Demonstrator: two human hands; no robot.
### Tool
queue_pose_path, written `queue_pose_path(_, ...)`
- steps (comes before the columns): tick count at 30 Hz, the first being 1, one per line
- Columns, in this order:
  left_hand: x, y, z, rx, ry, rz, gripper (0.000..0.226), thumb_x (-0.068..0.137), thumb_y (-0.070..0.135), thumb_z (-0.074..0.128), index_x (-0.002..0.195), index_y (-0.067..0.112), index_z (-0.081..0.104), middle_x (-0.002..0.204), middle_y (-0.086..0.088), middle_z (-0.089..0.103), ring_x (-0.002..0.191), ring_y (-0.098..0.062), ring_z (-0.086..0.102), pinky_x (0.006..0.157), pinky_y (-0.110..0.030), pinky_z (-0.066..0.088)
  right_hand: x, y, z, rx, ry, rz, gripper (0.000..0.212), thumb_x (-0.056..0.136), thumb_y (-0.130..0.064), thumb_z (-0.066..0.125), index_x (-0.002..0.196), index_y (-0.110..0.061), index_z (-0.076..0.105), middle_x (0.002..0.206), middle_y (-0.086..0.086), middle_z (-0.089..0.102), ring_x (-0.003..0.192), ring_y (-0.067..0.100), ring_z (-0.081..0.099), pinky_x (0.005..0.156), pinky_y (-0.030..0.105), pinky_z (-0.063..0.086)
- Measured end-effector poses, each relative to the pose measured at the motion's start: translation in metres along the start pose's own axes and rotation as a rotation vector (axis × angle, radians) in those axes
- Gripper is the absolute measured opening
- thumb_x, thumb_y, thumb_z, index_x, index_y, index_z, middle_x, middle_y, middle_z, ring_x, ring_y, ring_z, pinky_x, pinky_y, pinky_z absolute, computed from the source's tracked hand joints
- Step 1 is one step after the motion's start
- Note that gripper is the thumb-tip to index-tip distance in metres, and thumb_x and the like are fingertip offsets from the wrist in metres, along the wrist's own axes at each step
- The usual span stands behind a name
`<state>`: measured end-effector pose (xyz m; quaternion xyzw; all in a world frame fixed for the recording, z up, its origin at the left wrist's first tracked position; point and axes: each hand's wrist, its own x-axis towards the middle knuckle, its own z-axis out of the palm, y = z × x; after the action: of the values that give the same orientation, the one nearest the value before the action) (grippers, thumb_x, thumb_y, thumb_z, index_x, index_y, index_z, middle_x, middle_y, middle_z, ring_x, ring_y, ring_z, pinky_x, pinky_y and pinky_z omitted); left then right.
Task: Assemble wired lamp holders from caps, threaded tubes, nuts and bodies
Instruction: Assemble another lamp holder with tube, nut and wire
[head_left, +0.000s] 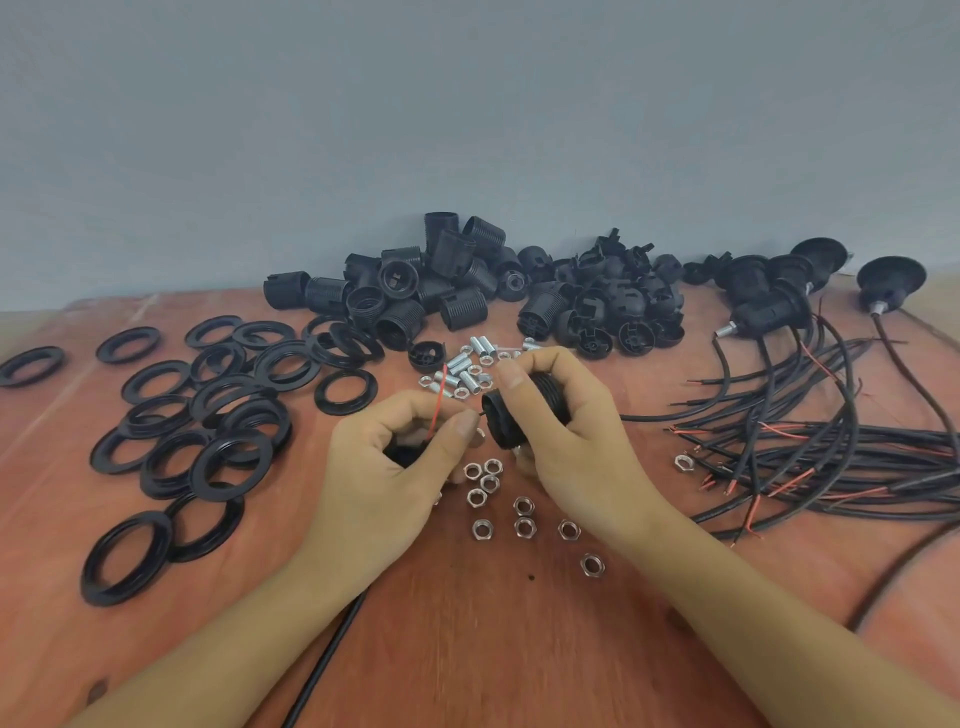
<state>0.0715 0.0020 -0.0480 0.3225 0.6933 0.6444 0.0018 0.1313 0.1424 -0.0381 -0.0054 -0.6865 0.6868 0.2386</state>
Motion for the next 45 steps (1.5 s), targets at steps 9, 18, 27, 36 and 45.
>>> queue_pose_path(9,-0.005,0.002,0.005,-0.011,0.012,0.02,0.01,0.086,0.022,0.062,0.082,0.014,0.067,0.061,0.011,0.067,0.043,0.006,0.054,0.046,-0.005,0.039,-0.004,0.001,0.007,-0.105,-0.032,-0.121,0.007,0.096,-0.025,0.059,0.091,-0.019,0.058,0.07,-0.015,0.053,0.061,0.0,0.049,0.06,0.014,0.043)
queue_pose_path(18,0.003,-0.001,-0.001,0.075,0.021,0.002,0.013,0.085,0.029,0.063,0.084,0.017,0.068,0.065,0.003,0.067,0.048,-0.002,0.06,0.038,-0.011,0.04,0.0,0.001,-0.005,-0.164,0.211,-0.094,0.032,0.07,-0.034,0.086,0.09,-0.018,0.066,0.088,-0.001,0.072,0.077,0.021,0.068,0.067,0.036,0.058)
queue_pose_path(27,0.003,-0.002,-0.001,0.072,0.03,0.005,0.009,0.088,0.021,0.063,0.083,0.014,0.066,0.055,0.009,0.063,0.037,0.003,0.052,0.038,-0.008,0.037,0.0,0.007,-0.006,-0.417,0.159,-0.453,0.017,0.077,-0.023,0.081,0.083,-0.009,0.073,0.102,0.0,0.068,0.086,0.014,0.065,0.058,0.032,0.052)
queue_pose_path(36,0.003,-0.003,-0.003,0.107,0.033,0.022,0.011,0.087,0.027,0.064,0.087,0.017,0.069,0.069,0.007,0.068,0.054,-0.006,0.064,0.05,-0.016,0.051,-0.002,0.004,-0.006,-0.265,0.211,-0.252,0.019,0.078,-0.03,0.079,0.093,-0.033,0.068,0.09,-0.011,0.073,0.069,0.019,0.068,0.058,0.041,0.053)
queue_pose_path(45,0.002,-0.003,-0.003,0.11,0.033,0.055,0.007,0.089,0.022,0.066,0.086,0.017,0.068,0.069,0.009,0.067,0.055,-0.005,0.063,0.053,-0.014,0.05,0.0,0.004,-0.006,-0.25,0.197,-0.176,0.005,0.089,-0.02,0.071,0.093,-0.017,0.073,0.087,-0.006,0.074,0.066,0.003,0.062,0.055,0.019,0.048)
